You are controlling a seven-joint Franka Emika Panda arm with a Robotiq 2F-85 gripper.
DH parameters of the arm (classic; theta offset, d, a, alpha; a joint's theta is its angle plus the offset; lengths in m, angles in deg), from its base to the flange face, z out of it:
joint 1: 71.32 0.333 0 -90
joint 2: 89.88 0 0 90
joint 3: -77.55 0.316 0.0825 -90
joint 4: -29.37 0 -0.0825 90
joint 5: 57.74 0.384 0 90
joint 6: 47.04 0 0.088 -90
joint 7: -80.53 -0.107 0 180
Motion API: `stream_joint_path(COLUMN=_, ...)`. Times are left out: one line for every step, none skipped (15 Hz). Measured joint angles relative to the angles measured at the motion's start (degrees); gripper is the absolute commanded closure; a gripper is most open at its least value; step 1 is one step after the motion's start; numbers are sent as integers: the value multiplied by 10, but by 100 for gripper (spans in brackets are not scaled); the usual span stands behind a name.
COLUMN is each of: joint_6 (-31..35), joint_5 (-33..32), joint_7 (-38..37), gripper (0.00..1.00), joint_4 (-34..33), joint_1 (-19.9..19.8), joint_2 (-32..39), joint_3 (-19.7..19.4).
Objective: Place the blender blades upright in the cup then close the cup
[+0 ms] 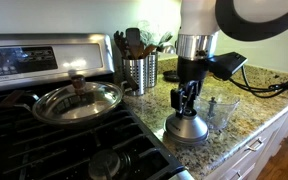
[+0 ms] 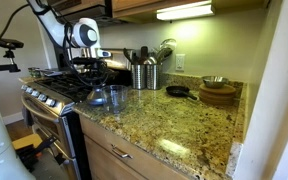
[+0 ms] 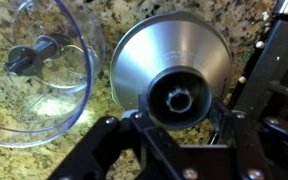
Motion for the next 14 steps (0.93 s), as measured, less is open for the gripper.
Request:
stream_joint_path(joint_6=0, joint_5=2, joint_7=0, gripper=65, joint_4=0, joint_1=0, joint_2=0, joint_3=0)
stream_joint_path(joint_6=-1, joint_5=4, joint_7=0, gripper=65, joint_4=0, joint_1=0, joint_2=0, joint_3=-1)
stream_joint_path(joint_6=-2, joint_5=7, joint_7=0, gripper=65, joint_4=-1, joint_1=0, joint_2=0, joint_3=-1)
stream_joint_path(joint_6=-4, joint_5=11, joint_7=0, gripper=65, joint_4=-3, joint_1=0, joint_2=0, joint_3=-1)
stream_joint_path(joint_6=-9, joint_5=14, joint_7=-1, gripper=65, joint_4=-7, joint_1=0, joint_2=0, joint_3=-1)
stream_joint_path(joint_6=-15, joint_5=18, joint_7=-1, gripper=65, joint_4=-13, joint_1=0, joint_2=0, joint_3=-1)
stream_joint_path(joint_6=-25, joint_5=23, joint_7=-1, gripper=65, joint_4=-21, joint_1=0, joint_2=0, joint_3=-1)
stream_joint_path(joint_6=-36, joint_5=26, joint_7=-2, gripper=65, joint_4=-30, joint_1=0, joint_2=0, joint_3=-1)
stream_joint_path(joint_6=-47, joint_5=27, joint_7=-3, gripper=65, joint_4=-39, joint_1=0, joint_2=-1, joint_3=-1)
stream_joint_path(joint_6=-58, joint_5=27, joint_7=-5, gripper=65, joint_4=-48, joint_1=0, joint_2=-1, joint_3=-1)
stream_joint_path(joint_6=-67, joint_5=27, joint_7=-7, gripper=65, joint_4=-59, joint_1=0, joint_2=-2, joint_3=-1)
stream_joint_path(joint_6=-77, joint_5=27, joint_7=-8, gripper=65, joint_4=-69, joint_1=0, joint_2=-3, joint_3=-1)
stream_joint_path(joint_6=-84, joint_5=27, joint_7=-10, gripper=65, joint_4=-79, joint_1=1, joint_2=-4, joint_3=-1)
stream_joint_path(joint_6=-92, joint_5=27, joint_7=-11, gripper=65, joint_4=-88, joint_1=1, joint_2=-7, joint_3=-1)
